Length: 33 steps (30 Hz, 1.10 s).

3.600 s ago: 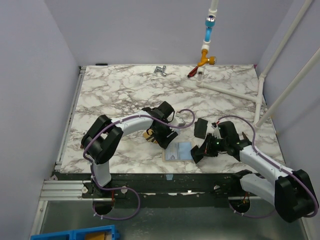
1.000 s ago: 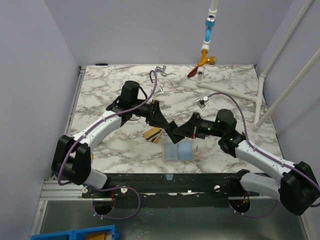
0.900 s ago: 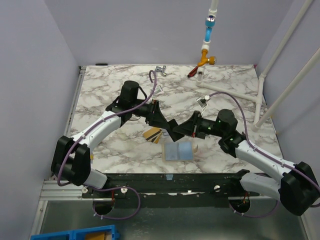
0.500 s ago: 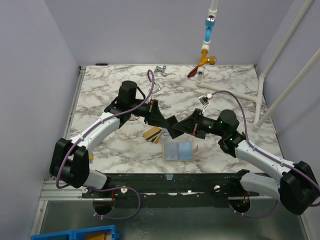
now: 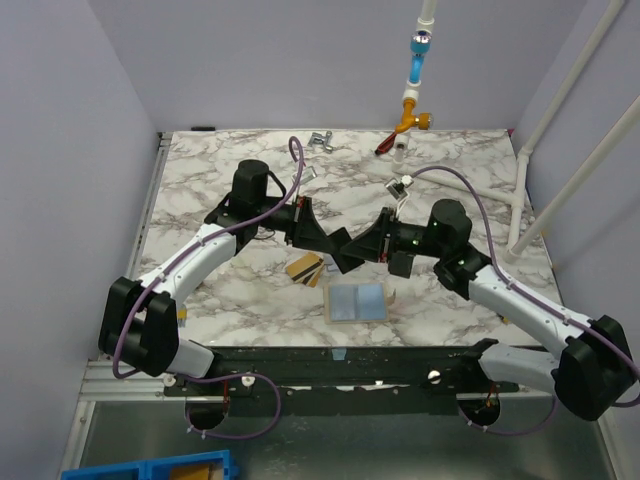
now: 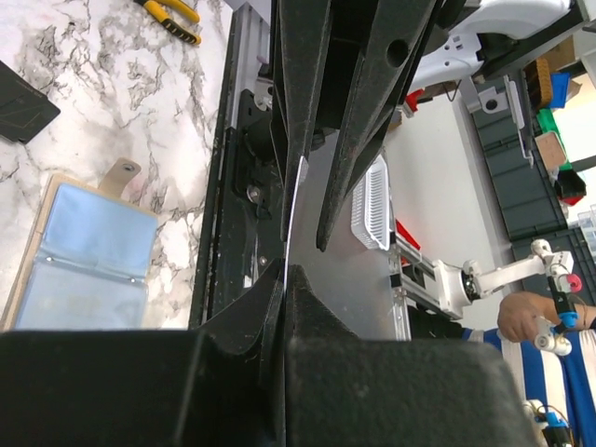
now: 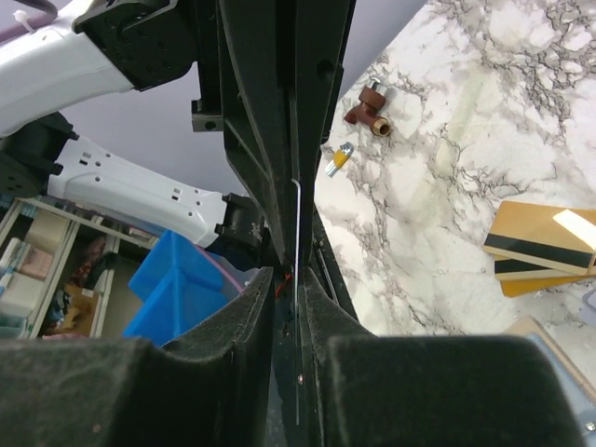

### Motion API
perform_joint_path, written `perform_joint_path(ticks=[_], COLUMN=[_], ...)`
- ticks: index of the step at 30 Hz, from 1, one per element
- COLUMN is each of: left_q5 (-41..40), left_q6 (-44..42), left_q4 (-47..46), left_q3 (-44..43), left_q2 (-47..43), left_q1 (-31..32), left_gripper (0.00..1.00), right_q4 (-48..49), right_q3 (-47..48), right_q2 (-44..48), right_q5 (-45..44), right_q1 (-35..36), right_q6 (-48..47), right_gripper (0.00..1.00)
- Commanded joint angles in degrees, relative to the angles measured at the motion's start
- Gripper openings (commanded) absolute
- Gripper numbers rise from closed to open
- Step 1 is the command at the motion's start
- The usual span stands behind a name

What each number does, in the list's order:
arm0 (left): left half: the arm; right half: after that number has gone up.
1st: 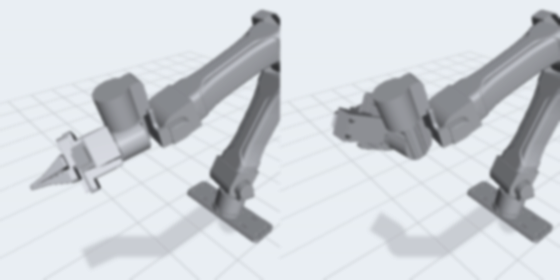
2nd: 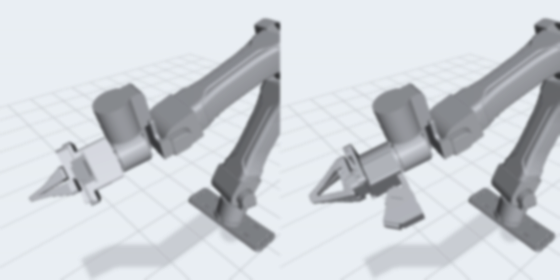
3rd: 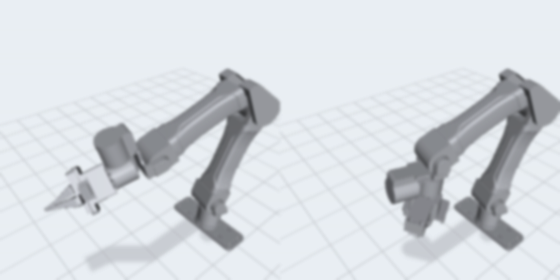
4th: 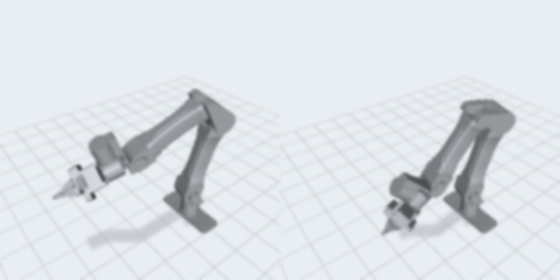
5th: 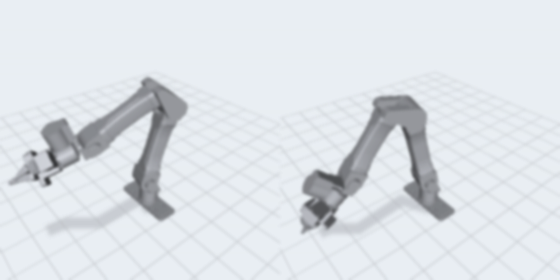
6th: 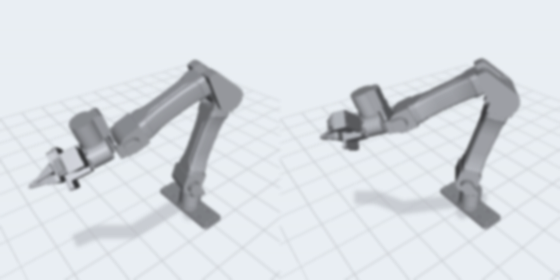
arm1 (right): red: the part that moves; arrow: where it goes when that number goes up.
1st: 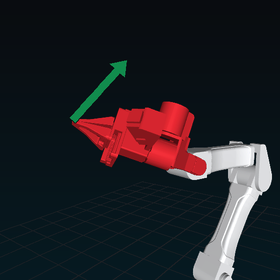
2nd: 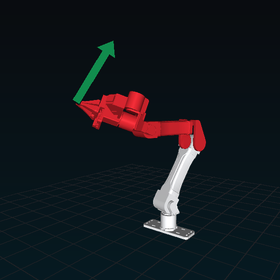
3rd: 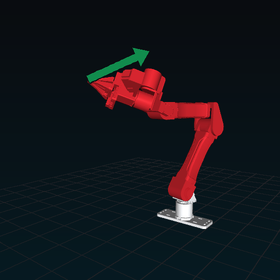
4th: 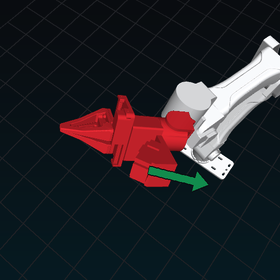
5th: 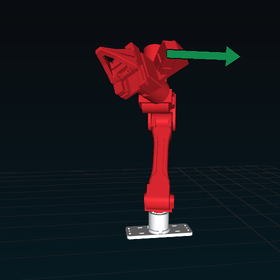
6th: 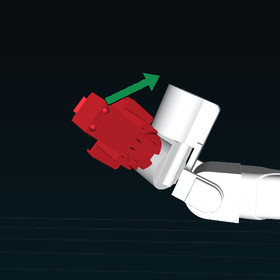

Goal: Put the credit cards into the card holder
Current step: Insert the credit card into the card holder.

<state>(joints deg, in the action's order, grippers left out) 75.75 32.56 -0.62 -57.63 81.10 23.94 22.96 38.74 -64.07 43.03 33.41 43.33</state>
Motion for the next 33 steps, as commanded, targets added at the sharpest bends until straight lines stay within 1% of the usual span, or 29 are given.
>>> perform_joint_path(ticks=[1, 5, 7, 9, 11, 16, 18, 19, 21, 23, 24, 26, 27, 29, 31, 32, 33], left_q5=[0.41, 0.88, 0.98, 1.08, 1.21, 0.29, -1.72, -3.15, -5.13, -7.86, -10.30, -15.88, -18.30, -24.67, -31.37, -35.02, -40.28], left_q6=[-5.48, -5.90, -6.39, -6.88, -7.55, -9.95, -11.29, -12.33, -14.94, -21.13, -27.90, -38.29, -41.84, -46.02, -47.65, -47.24, -45.03], left_q4=[5.98, 6.15, 6.67, 7.10, 7.88, 11.31, 13.33, 14.70, 16.37, 21.58, 27.36, 35.83, 37.92, 37.19, 33.08, 30.41, 26.95], left_q3=[-1.08, -1.09, -1.15, -1.26, -1.54, -3.63, -4.50, -4.81, -4.95, -6.04, -7.41, -9.53, -9.39, -6.03, -1.29, 1.37, 3.28], left_q2=[-0.77, -1.37, -1.56, -1.73, -1.74, -1.27, -1.27, -1.53, -2.04, -1.32, -0.44, 2.34, 3.06, 2.87, 1.52, 0.68, -0.14], left_q1=[0.05, 0.09, 0.14, 0.14, 0.14, 0.07, 0.13, 0.14, 0.14, 0.55, 1.18, 2.83, 3.72, 5.77, 8.68, 10.08, 11.35], left_gripper=[0.00, 0.00, 0.00, 0.00, 0.00, 0.00, 0.24, 0.34, 0.48, 0.57, 0.58, 0.59, 0.59, 0.58, 0.57, 0.53, 0.48], right_q4=[-4.95, -9.43, -10.34, -11.28, -13.34, -16.77, -18.65, -20.55, -23.60, -25.49, -25.57, -26.46, -26.69, -27.59, -27.71, -27.60, -27.05], right_q3=[7.41, 11.10, 12.00, 12.47, 13.08, 13.27, 12.65, 12.43, 11.03, 8.10, 5.89, 2.74, 1.36, -1.54, -4.10, -5.26, -6.86], right_q2=[-3.32, -6.39, -6.99, -6.83, -6.39, -4.36, -3.71, -3.60, -3.68, -3.90, -4.16, -5.01, -5.44, -6.35, -6.59, -6.35, -6.15], right_q5=[5.43, 9.23, 11.07, 11.83, 11.90, 10.44, 7.96, 6.17, 1.28, -3.25, -5.01, -9.12, -10.94, -13.56, -14.92, -15.11, -15.31], right_q1=[0.13, 0.08, 0.07, 0.05, -0.14, -0.54, -0.62, -0.65, -0.97, -1.24, -1.40, -1.53, -1.59, -1.72, -1.92, -1.87, -2.00], right_q6=[-4.84, -7.34, -7.74, -8.01, -9.24, -10.83, -11.51, -12.08, -12.56, -11.69, -11.00, -9.68, -9.21, -8.07, -7.64, -7.46, -7.19], right_gripper=[0.19, 0.16, 0.13, 0.08, 0.01, 0.01, 0.01, 0.01, 0.01, 0.01, 0.01, 0.01, 0.01, 0.01, 0.01, 0.01, 0.01])
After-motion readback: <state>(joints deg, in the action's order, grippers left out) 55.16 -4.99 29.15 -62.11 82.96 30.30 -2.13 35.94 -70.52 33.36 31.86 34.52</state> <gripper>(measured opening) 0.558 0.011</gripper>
